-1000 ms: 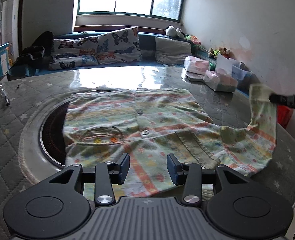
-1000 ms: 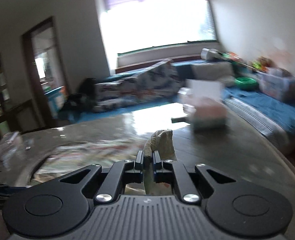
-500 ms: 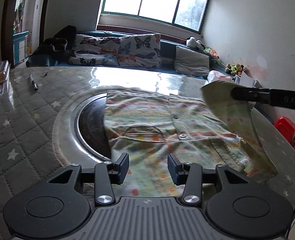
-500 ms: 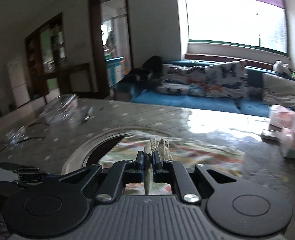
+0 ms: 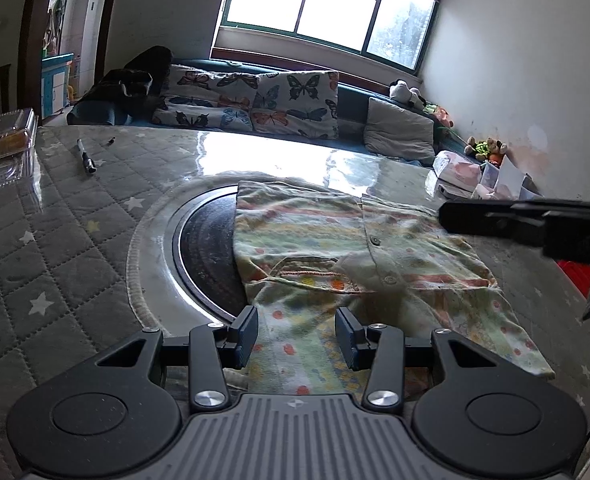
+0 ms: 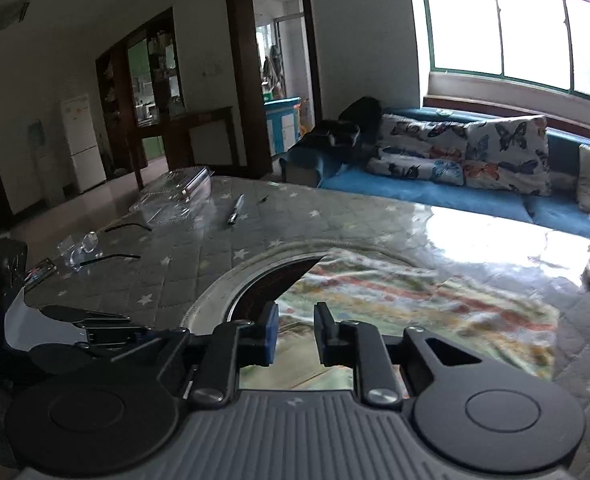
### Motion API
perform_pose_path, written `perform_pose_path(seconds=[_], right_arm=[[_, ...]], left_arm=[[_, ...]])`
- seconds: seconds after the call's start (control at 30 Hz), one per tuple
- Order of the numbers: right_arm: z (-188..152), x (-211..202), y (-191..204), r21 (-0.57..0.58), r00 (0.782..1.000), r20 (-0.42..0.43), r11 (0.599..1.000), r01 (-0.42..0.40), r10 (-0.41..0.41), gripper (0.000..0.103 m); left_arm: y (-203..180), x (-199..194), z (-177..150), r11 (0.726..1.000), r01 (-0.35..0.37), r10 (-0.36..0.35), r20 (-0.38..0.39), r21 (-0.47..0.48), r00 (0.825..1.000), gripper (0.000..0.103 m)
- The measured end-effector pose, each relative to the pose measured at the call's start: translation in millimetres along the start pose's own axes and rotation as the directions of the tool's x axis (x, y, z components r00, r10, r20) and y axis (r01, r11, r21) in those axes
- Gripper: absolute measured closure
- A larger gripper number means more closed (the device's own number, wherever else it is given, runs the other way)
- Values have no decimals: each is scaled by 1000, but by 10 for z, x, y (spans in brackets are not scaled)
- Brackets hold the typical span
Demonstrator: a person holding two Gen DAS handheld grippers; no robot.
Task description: Fold clothes
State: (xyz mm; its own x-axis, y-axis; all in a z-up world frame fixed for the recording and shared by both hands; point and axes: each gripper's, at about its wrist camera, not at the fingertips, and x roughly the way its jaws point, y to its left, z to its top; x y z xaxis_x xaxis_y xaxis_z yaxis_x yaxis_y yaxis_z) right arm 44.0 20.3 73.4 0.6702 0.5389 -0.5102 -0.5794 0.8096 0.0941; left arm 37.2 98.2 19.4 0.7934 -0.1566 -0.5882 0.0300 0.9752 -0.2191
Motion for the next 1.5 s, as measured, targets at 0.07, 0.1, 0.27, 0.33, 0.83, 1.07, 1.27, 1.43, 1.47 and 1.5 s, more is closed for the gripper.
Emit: perform_pose_path(seconds=[0.07, 0.1, 0.27, 0.33, 0.83, 1.07, 1.27, 1.43, 1.47, 1.5], right_arm=[[-7, -69, -72, -5, 1000, -3, 1000, 27, -27, 81], [-19, -105, -118, -11, 999, -7, 999, 45, -45, 80], [-182, -337, -385, -65, 987, -50, 987, 149, -152, 69], [-292, -421, -526, -69, 976, -80, 978, 196, -202, 66], [-867, -518, -728, -39, 960, -195, 980, 197, -201, 65], [-1041, -392, -717, -33, 955, -243, 986, 165, -168, 65], [-970, -407, -778, -26, 958, -228, 985, 173, -174, 65], [-879, -202, -876, -16, 959, -220, 983, 182, -181, 65], [-862, -158, -897, -14, 959, -219, 983, 184, -182, 65], [-844, -114, -917, -12, 959, -218, 983, 185, -184, 65]], left_arm=[[-43, 8, 4, 1000, 11, -11, -1, 11, 1000, 57], [-74, 14, 6, 1000, 18, -18, -3, 20, 1000, 57], [-195, 103, -2, 998, 38, -36, -27, 50, 999, 58], [-214, 155, -2, 998, 38, -36, -43, 51, 998, 58], [-329, 444, -49, 996, 11, -1, -114, 84, 993, 79], [-279, 433, -47, 994, -29, 41, -114, 102, 993, 89], [-348, 371, 82, 994, -1, 11, -89, 113, 996, 89], [-524, 481, 189, 988, 54, -41, -93, 144, 995, 88], [-549, 527, 197, 987, 59, -45, -99, 150, 994, 88], [-564, 573, 201, 986, 62, -46, -104, 153, 993, 88]])
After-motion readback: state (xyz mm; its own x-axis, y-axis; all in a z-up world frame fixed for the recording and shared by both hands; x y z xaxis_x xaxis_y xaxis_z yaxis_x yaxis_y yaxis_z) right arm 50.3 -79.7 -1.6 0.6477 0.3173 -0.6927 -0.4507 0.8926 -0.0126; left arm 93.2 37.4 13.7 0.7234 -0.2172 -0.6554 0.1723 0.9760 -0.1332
